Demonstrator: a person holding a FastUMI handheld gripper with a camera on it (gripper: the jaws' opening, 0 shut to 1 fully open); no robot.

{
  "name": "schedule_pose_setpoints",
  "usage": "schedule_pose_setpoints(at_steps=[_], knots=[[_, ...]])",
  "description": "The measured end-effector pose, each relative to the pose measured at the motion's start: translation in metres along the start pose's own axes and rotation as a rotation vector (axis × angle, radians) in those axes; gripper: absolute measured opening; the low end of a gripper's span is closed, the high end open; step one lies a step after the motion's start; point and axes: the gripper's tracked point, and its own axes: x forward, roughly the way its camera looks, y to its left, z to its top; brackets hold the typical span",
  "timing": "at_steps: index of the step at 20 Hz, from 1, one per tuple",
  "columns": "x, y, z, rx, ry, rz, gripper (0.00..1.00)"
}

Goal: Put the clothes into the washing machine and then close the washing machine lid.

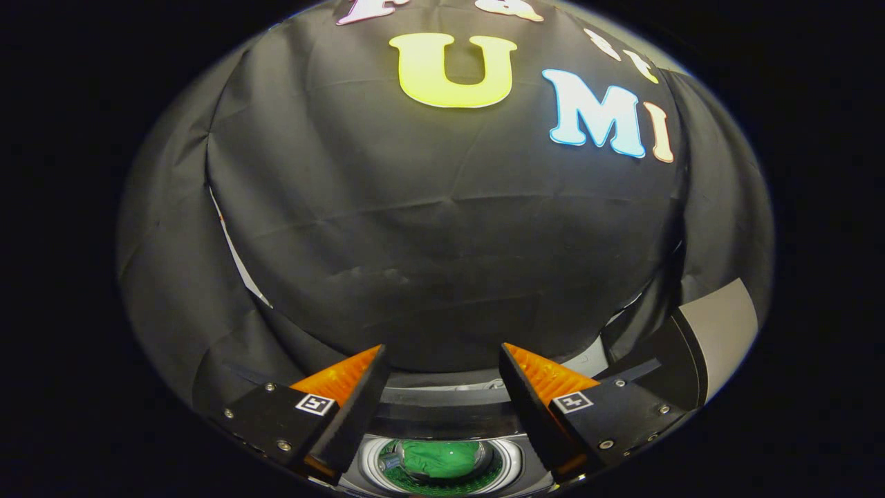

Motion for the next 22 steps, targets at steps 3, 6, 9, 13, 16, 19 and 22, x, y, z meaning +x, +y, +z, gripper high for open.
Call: schedule_pose_setpoints(at_steps=[3, 6, 9, 13, 16, 19, 22], knots=[[-0.001, 0.0, 0.0, -0.002, 0.001, 0.016, 0.99], [-0.007, 0.001, -0.003, -0.003, -0.008, 0.023, 0.99], [-0.012, 0.001, -0.005, -0.006, -0.023, 0.027, 0.99], [-0.023, 0.001, -0.011, -0.006, -0.036, 0.027, 0.99], [-0.029, 0.001, -0.016, -0.006, -0.042, 0.025, 0.99], [-0.033, 0.001, -0.018, -0.009, -0.053, 0.026, 0.99], [-0.038, 0.001, -0.021, -0.01, -0.073, 0.027, 0.99]])
